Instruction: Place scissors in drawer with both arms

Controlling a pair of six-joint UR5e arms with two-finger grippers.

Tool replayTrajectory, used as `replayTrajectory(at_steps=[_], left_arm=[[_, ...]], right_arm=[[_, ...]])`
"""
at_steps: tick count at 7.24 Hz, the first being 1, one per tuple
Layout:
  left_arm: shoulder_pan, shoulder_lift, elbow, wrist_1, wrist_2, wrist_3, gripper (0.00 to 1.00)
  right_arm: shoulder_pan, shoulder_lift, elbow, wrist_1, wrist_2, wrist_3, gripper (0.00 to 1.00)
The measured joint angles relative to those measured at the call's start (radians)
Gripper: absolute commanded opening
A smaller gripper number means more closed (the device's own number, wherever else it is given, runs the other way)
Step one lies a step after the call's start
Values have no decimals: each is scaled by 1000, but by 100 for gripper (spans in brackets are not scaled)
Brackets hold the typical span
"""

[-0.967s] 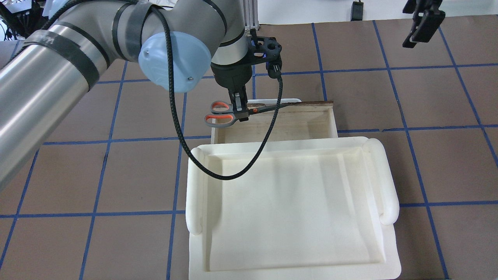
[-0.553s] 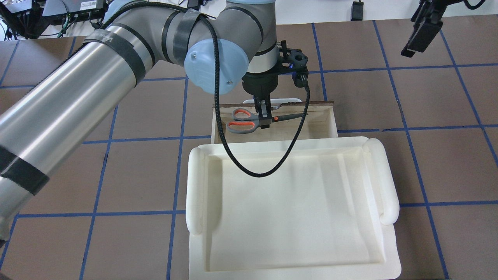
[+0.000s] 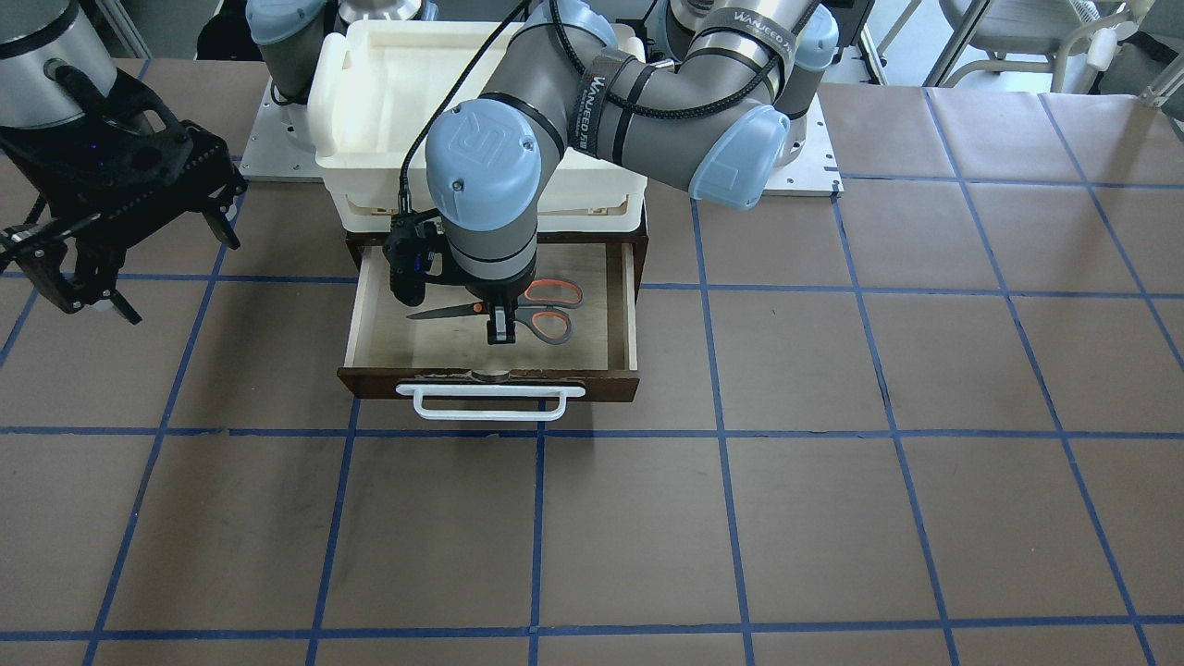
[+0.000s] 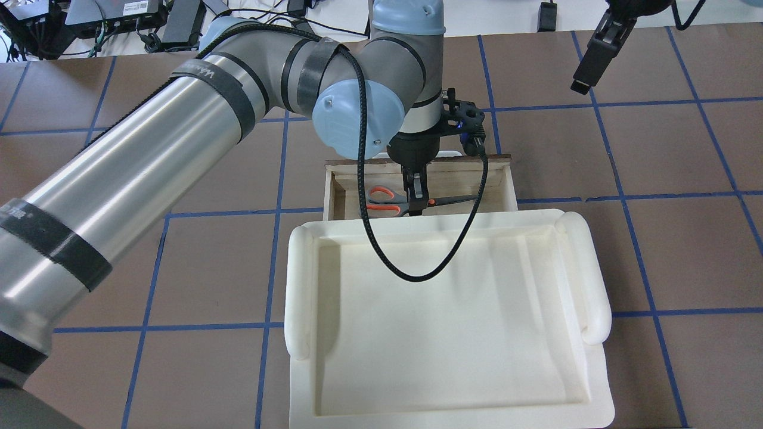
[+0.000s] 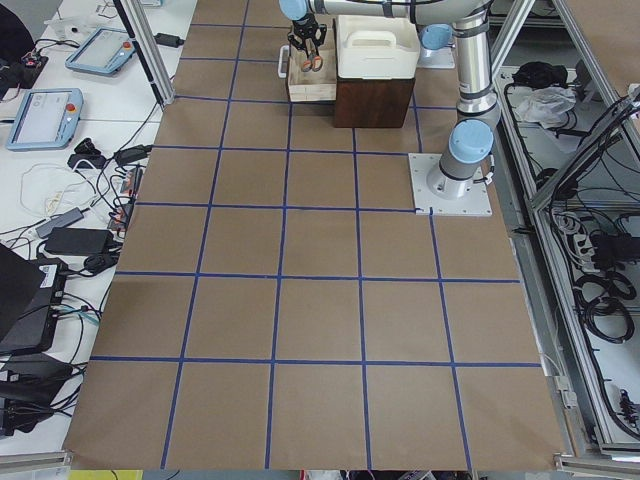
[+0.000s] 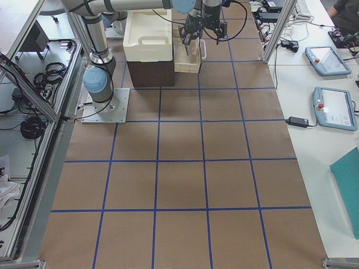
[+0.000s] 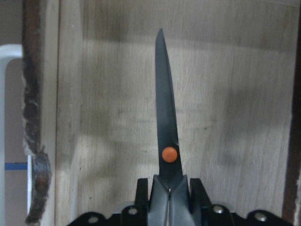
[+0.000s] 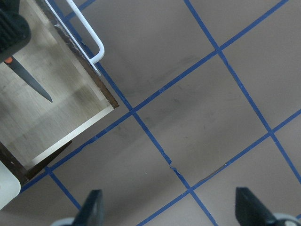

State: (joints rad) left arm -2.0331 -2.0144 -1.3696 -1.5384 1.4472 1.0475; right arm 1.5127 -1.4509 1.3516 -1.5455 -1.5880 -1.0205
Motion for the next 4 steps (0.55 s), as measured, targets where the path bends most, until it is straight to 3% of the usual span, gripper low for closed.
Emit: replayTrajectory(at_steps=[3, 4], left_arm=[[-8, 0, -40, 57, 4, 0, 0], [-10, 2, -45, 67, 2, 0, 14]], right_arm=[[2, 2, 1, 0, 6, 12, 100], [4, 2, 1, 1, 3, 26, 100]])
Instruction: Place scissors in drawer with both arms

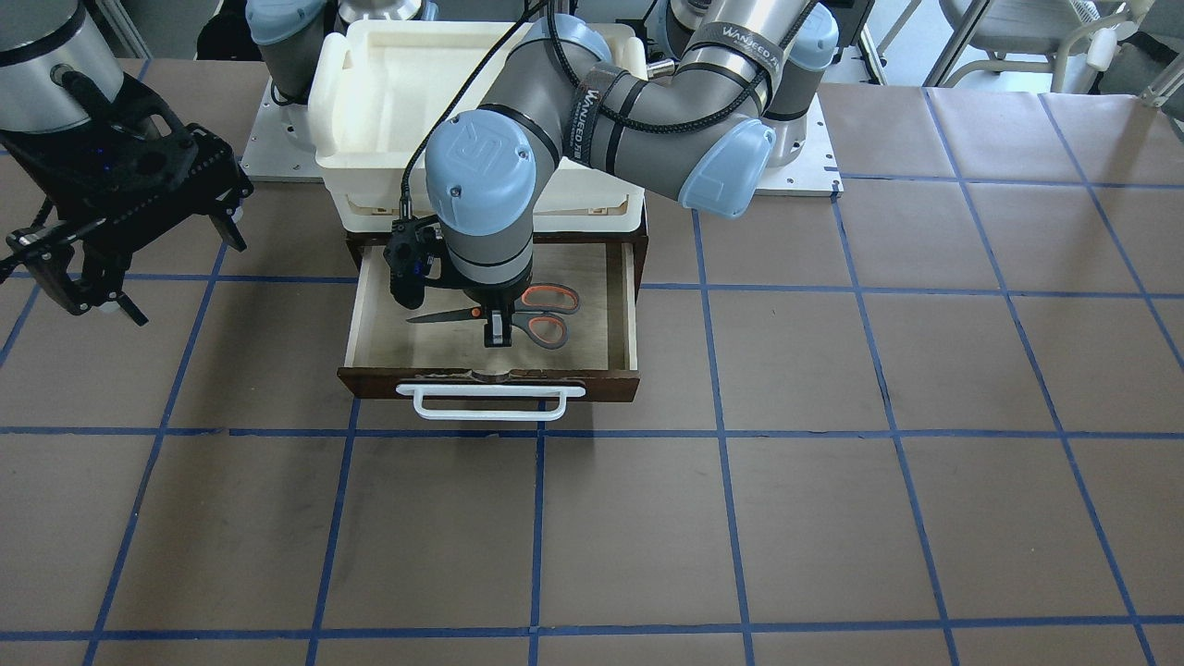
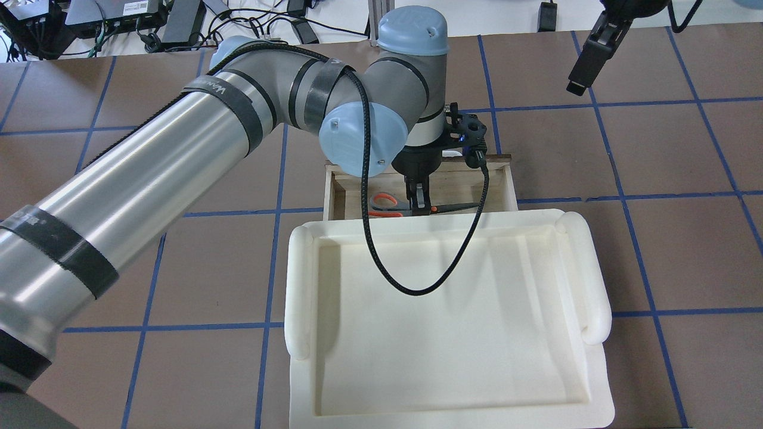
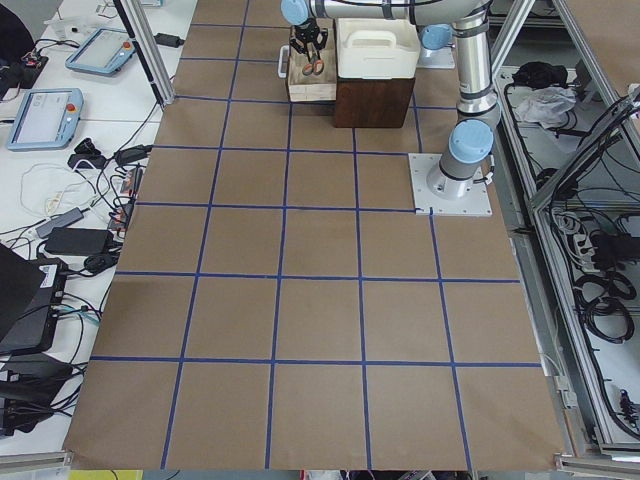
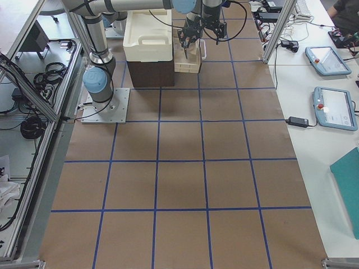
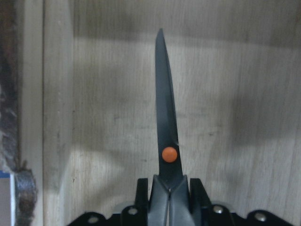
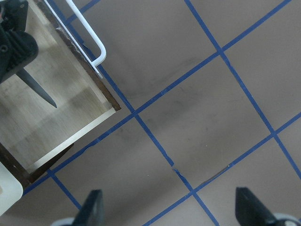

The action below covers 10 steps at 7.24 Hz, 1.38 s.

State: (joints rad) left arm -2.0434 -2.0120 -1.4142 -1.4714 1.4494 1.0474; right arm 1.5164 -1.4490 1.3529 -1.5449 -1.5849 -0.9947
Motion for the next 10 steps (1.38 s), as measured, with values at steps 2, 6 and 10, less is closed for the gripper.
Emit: replayTrajectory(at_steps=[2, 6, 10], left_arm=[[-9, 2, -3, 0, -1, -19, 94], [-21, 29, 0, -3, -7, -58, 97], [18, 126, 14, 81, 68, -353, 98]], right_arm=[[1, 2, 0, -1, 1, 18, 100], [2, 4, 0, -2, 0, 21, 100], [1, 4, 0, -3, 3, 21, 100]])
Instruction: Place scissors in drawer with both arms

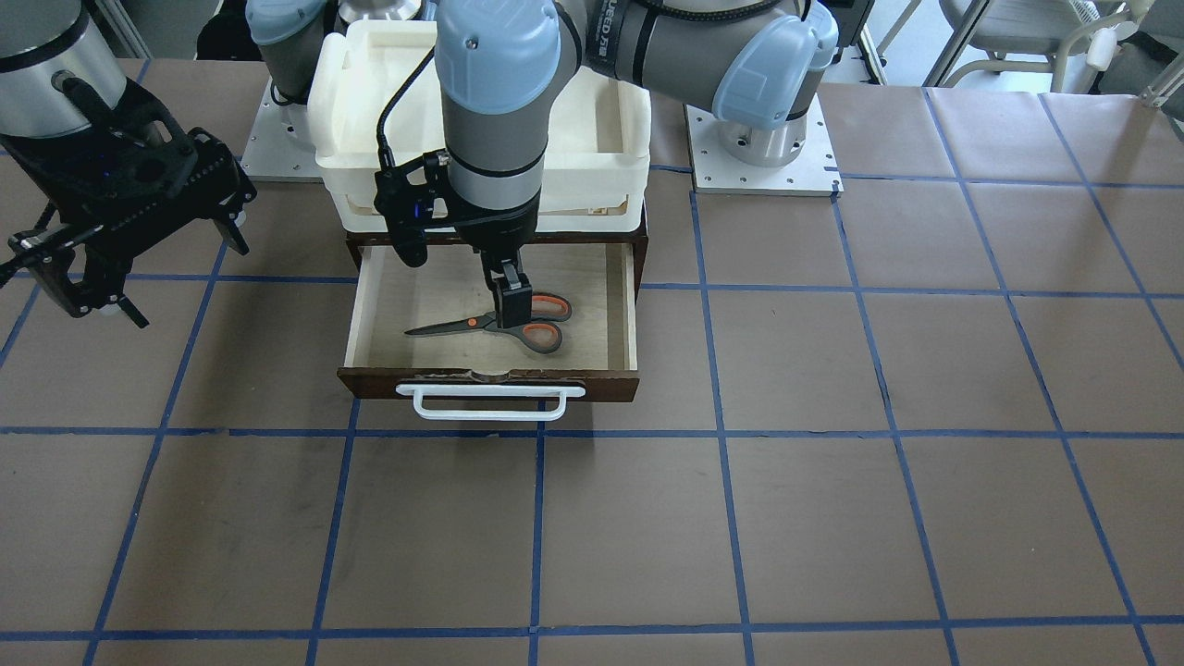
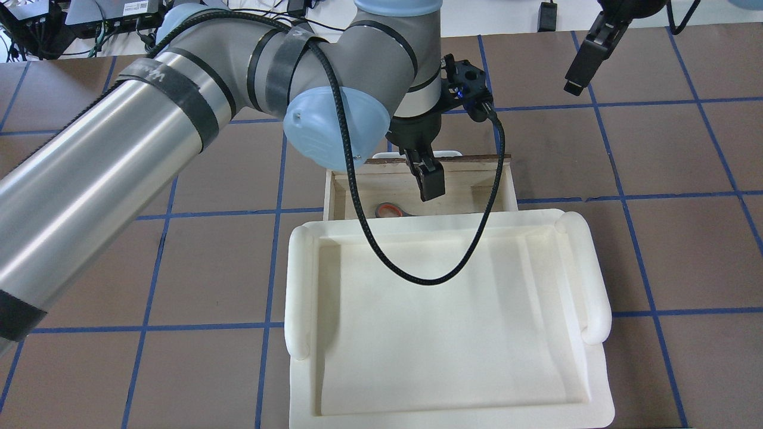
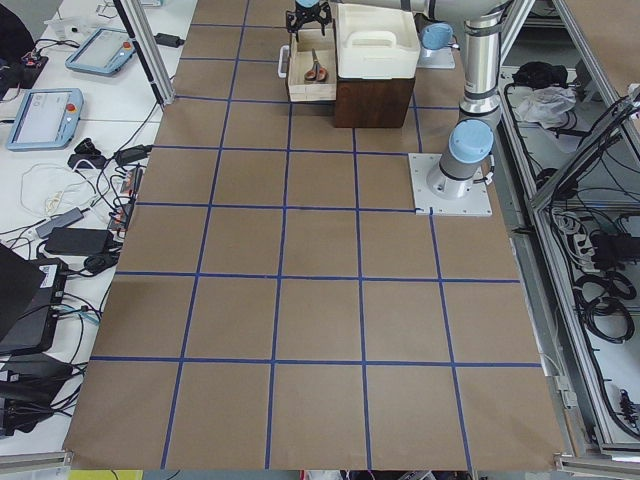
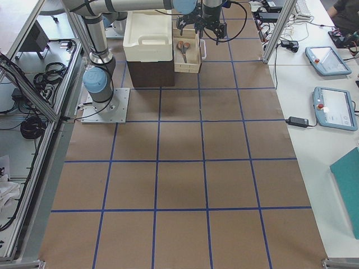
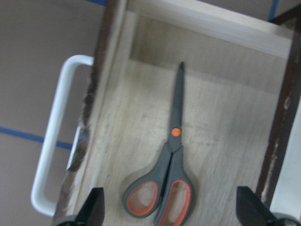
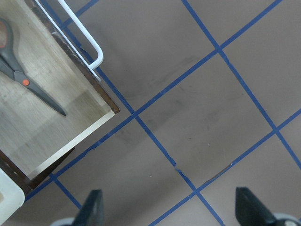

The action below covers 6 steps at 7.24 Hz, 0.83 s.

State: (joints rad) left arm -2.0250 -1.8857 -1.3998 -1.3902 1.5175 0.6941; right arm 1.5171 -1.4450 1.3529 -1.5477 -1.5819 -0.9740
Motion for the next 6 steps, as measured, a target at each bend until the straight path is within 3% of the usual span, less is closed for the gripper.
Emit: replayTrajectory(at_steps=[3, 6], left_arm=[[133, 73, -22, 66, 115, -223, 99], [277, 209, -77, 27, 120, -396, 100]], right_arm=[[2, -5, 0, 3, 4, 40, 100], [65, -8, 4, 8, 9, 337, 100]])
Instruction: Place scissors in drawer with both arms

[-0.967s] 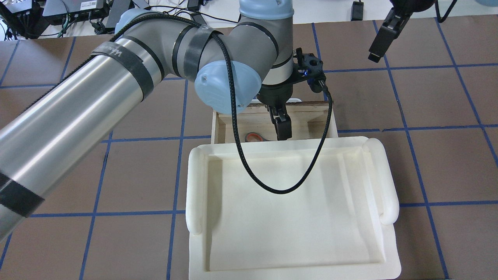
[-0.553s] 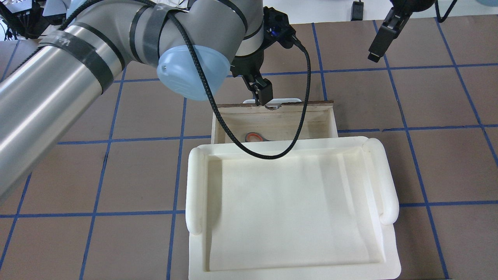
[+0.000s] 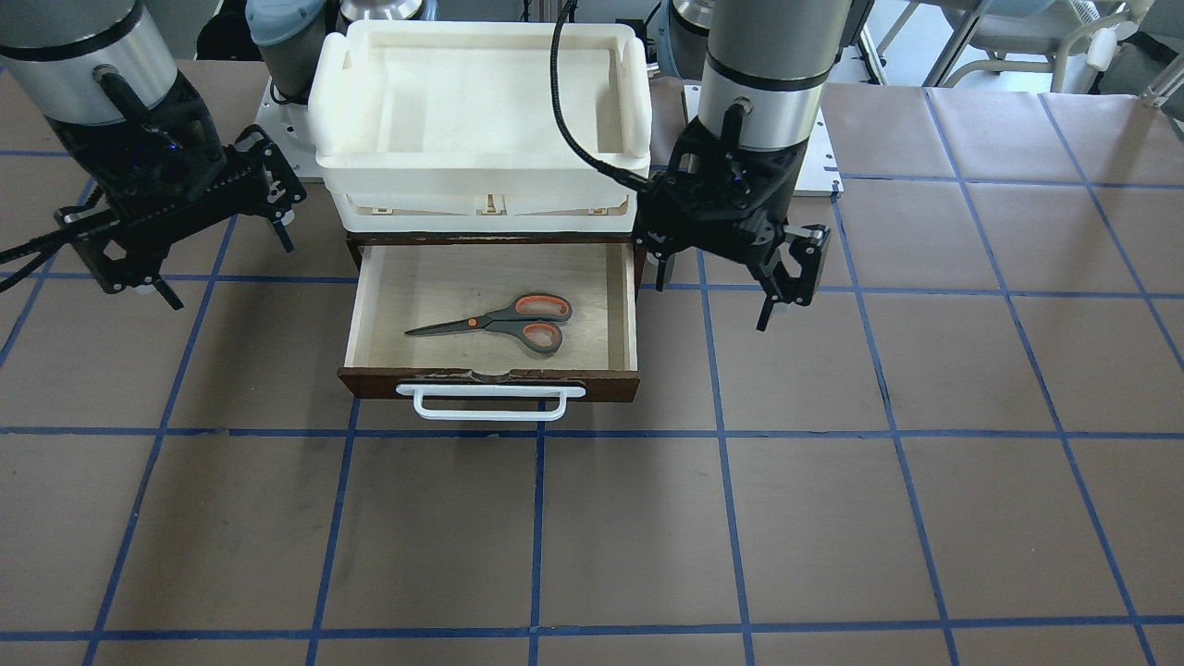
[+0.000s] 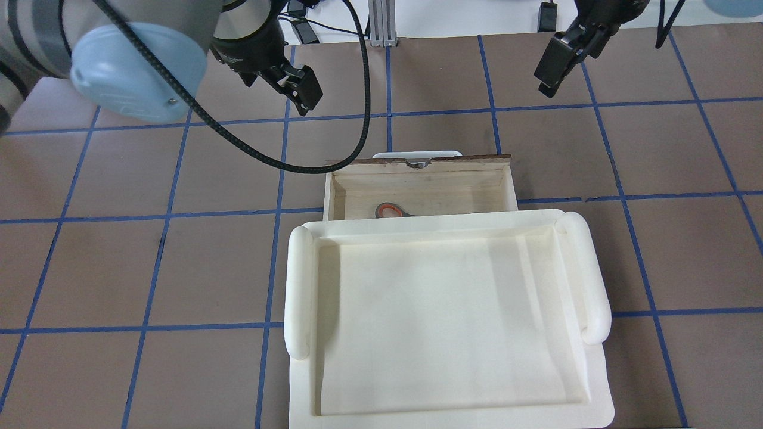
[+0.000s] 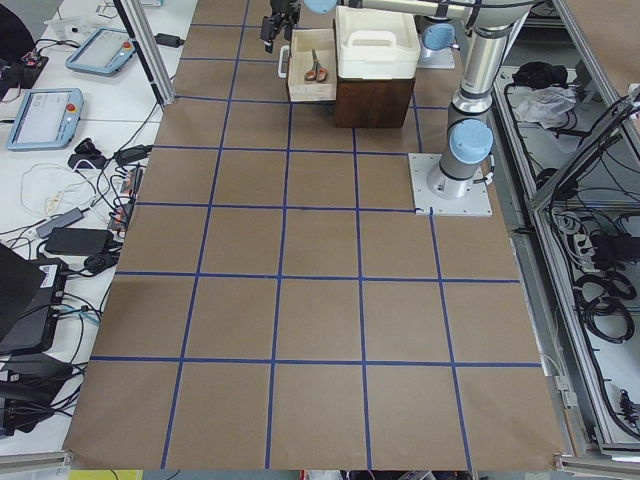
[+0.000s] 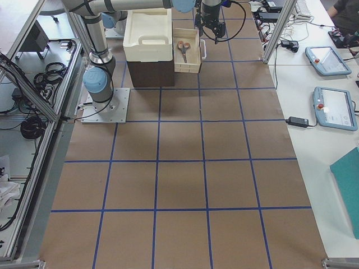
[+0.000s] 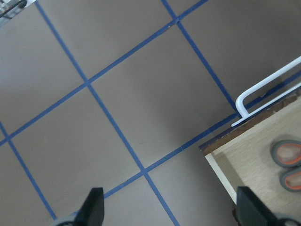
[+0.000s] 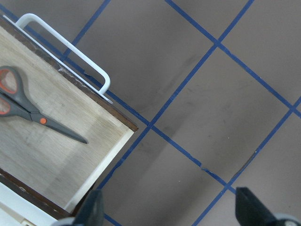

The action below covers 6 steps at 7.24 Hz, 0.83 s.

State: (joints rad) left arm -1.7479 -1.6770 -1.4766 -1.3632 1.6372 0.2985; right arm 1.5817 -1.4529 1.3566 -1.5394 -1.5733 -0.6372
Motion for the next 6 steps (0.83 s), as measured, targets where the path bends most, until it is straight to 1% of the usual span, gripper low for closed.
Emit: replayTrajectory(at_steps=[1, 3, 4, 6], left_arm=[[16, 51, -35, -27, 3, -70, 100], [64, 142, -85, -100, 0, -131, 100], [103, 170, -93, -129, -13, -142, 100], [142, 185, -89, -143, -33, -174, 100]], right_arm=[[18, 0, 1, 0, -2, 123, 100], [26, -1, 2, 0, -18, 394, 100], [24, -1, 3, -7, -39, 451, 100], [23, -2, 4, -16, -72, 478, 100]])
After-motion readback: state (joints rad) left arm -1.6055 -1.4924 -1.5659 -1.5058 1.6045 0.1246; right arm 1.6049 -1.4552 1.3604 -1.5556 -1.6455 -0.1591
